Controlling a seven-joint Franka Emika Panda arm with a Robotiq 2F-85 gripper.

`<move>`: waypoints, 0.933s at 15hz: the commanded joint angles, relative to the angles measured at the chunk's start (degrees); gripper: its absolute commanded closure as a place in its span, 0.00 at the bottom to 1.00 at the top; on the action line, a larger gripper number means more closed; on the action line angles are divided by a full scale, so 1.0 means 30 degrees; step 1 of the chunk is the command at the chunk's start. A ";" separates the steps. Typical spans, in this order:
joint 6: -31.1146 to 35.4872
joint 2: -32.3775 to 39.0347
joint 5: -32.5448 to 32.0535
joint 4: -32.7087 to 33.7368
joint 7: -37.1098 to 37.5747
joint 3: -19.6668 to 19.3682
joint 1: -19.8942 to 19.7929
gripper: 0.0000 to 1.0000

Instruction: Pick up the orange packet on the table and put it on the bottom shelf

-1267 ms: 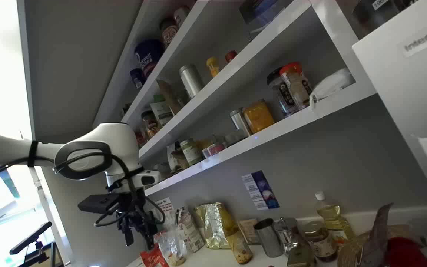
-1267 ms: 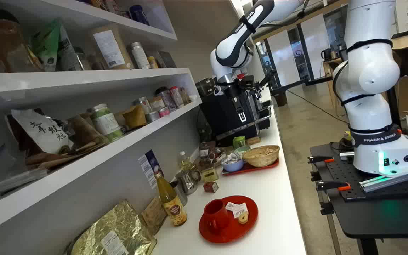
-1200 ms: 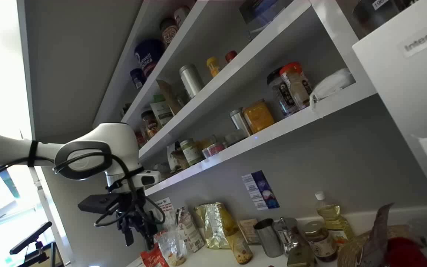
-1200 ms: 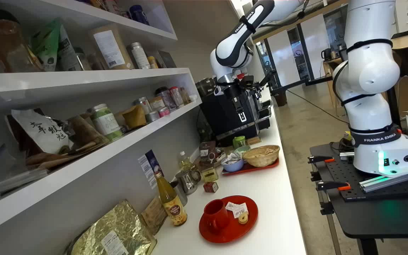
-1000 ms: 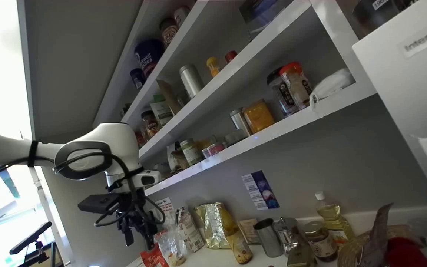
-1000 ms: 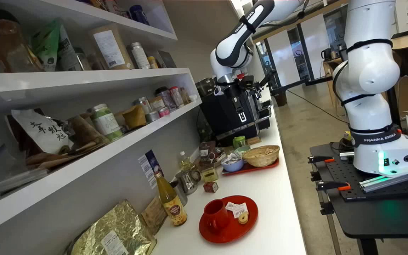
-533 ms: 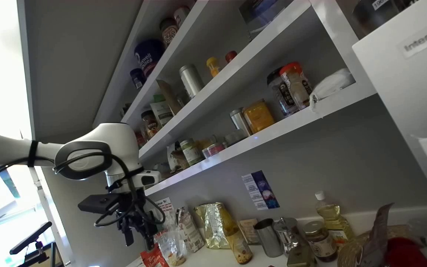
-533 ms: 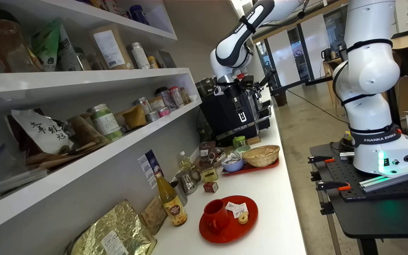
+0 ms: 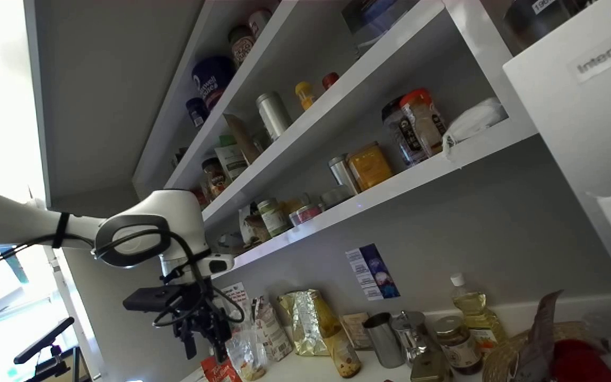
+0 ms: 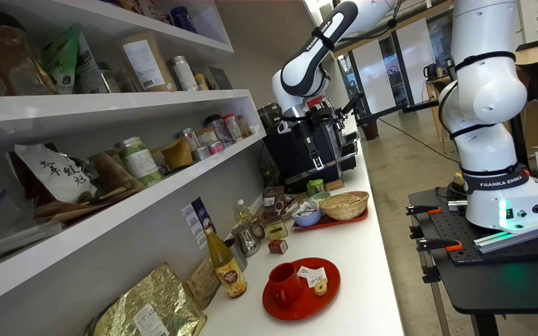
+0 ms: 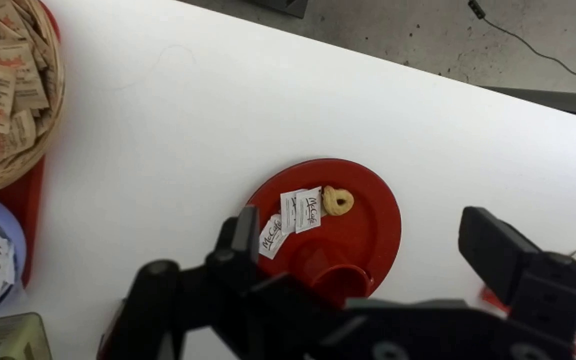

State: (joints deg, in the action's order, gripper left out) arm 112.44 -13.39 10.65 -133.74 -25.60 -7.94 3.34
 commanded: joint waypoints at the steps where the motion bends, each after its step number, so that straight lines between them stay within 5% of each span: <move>1: 0.1074 0.2146 0.1267 0.0265 0.0075 0.1718 0.0960 0.00; 8: 0.4284 0.7081 0.3935 0.1834 0.0851 0.6467 0.3753 0.00; 11: 0.7369 0.9913 0.2617 0.3189 0.2465 0.8030 0.4777 0.00; 14: 1.2410 1.2444 -0.1194 0.4031 0.4628 0.8329 0.6280 0.00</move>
State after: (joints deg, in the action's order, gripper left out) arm 140.51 15.61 15.91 -126.62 -17.36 16.83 19.05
